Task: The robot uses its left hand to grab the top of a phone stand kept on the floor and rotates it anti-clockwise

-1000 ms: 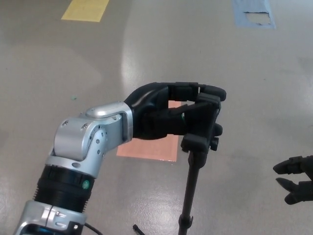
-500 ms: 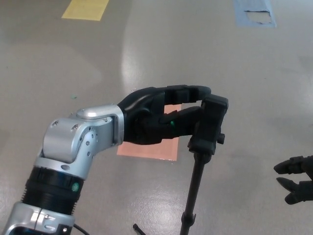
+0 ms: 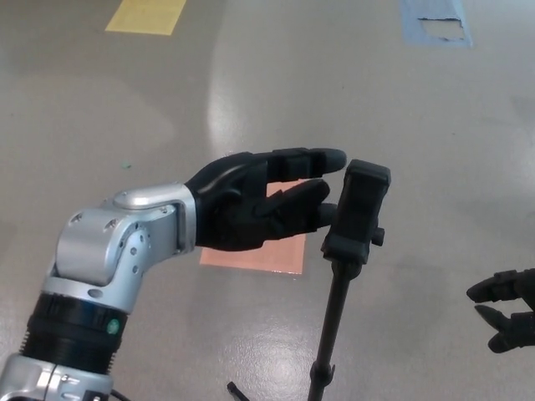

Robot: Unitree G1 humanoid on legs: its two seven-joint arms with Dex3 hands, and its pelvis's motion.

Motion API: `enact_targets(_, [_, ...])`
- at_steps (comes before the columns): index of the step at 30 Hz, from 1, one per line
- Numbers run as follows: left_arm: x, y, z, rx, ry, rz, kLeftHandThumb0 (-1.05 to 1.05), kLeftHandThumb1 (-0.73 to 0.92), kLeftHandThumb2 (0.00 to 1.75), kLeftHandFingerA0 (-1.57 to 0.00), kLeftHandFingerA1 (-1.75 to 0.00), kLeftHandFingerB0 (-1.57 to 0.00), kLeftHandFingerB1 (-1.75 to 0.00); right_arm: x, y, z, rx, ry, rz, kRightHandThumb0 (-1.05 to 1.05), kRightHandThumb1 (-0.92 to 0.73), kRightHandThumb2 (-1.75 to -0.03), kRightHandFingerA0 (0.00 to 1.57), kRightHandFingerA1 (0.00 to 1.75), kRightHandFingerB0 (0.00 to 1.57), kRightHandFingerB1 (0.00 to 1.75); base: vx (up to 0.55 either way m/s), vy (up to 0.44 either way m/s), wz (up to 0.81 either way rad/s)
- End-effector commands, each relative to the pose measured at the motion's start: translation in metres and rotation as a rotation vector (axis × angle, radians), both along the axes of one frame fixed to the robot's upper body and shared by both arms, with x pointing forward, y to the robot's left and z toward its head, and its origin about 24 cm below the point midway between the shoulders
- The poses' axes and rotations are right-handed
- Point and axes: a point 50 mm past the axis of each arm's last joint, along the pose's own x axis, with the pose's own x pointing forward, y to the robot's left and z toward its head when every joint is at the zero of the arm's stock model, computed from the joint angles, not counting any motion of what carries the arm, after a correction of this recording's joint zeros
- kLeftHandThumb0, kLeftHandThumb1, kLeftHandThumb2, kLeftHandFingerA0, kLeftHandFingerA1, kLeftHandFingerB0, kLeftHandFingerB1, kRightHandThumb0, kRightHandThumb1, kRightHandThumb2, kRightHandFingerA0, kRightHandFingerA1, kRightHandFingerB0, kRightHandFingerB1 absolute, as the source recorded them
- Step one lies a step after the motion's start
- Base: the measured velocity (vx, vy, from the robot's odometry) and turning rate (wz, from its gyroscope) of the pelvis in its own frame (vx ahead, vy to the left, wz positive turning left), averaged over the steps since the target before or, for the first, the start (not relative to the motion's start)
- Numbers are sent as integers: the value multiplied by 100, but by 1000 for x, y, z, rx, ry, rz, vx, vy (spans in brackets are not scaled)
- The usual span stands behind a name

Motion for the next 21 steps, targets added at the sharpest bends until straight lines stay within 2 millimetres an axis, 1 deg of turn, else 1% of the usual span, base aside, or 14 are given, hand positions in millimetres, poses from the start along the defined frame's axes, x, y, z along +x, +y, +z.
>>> enact_targets(1, [5,22,-5,34,-24,76,-79,49,83,-6,-12,0,-5,-9,-4,-10,-9,32,-20,-55,-84,-66,66,49,32,32,0,0,0])
enact_targets(3, [7,30,-7,46,-34,97,-78,49,84,-1,-9,0,-8,-11,-5,-12,-8,41,-28,-60,-76,-71,65,51,29,34,0,0,0])
enact_targets(4, [8,42,-11,51,-29,124,-78,51,85,0,-9,0,-8,-17,-5,-19,-8,59,-26,-59,-71,-97,60,62,26,46,0,0,0])
enact_targets(5, [8,46,-14,51,-23,132,-72,49,72,0,-9,0,-2,-21,-5,-22,-10,68,-22,-59,-71,-97,60,61,26,46,0,0,0])
enact_targets(6, [7,48,-17,51,-17,137,-72,49,72,0,-9,0,-2,-24,-6,-25,-12,77,-20,-59,-71,-97,60,61,26,46,0,0,0])
enact_targets(7, [4,53,-25,50,1,149,-80,50,77,0,-5,0,0,-31,-5,-33,-9,95,-22,-57,-77,-70,64,50,29,34,0,0,0])
enact_targets(8, [1,57,-30,50,13,158,-80,50,77,0,-5,0,0,-36,-5,-38,-7,107,-23,-57,-77,-70,64,50,29,34,0,0,0])
enact_targets(9, [-3,64,-41,47,44,181,-79,49,77,0,-5,0,-1,-45,-5,-47,-7,131,-21,-58,-71,-97,60,61,28,46,0,0,0])
enact_targets(11, [-16,75,-64,56,100,226,-79,48,77,0,-6,0,-1,-66,-5,-65,6,181,-29,-57,-71,-96,60,62,28,46,0,0,0])
enact_targets(12, [-21,80,-74,76,114,241,-79,51,88,0,-13,0,-10,-75,-6,-71,14,204,-28,-57,-78,-70,61,50,28,34,0,0,0])
enact_targets(14, [-30,88,-90,110,137,263,-78,51,88,0,-14,0,-10,-89,-7,-81,22,240,-28,-53,-85,-66,62,47,31,32,0,0,0])
enact_targets(15, [-36,95,-102,135,158,286,-72,46,85,0,-20,0,-15,-96,-8,-86,22,258,-33,-57,-78,-70,59,49,29,34,0,0,0])
enact_targets(19, [-50,113,-126,249,172,307,-72,44,84,0,-17,0,-13,-112,-10,-95,12,294,-27,-59,-78,-71,61,50,30,34,0,0,0])
enact_targets(21, [-64,119,-139,315,147,302,-72,44,83,0,-19,0,-12,-123,-11,-101,7,320,-36,-57,-85,-66,65,46,34,32,0,0,0])
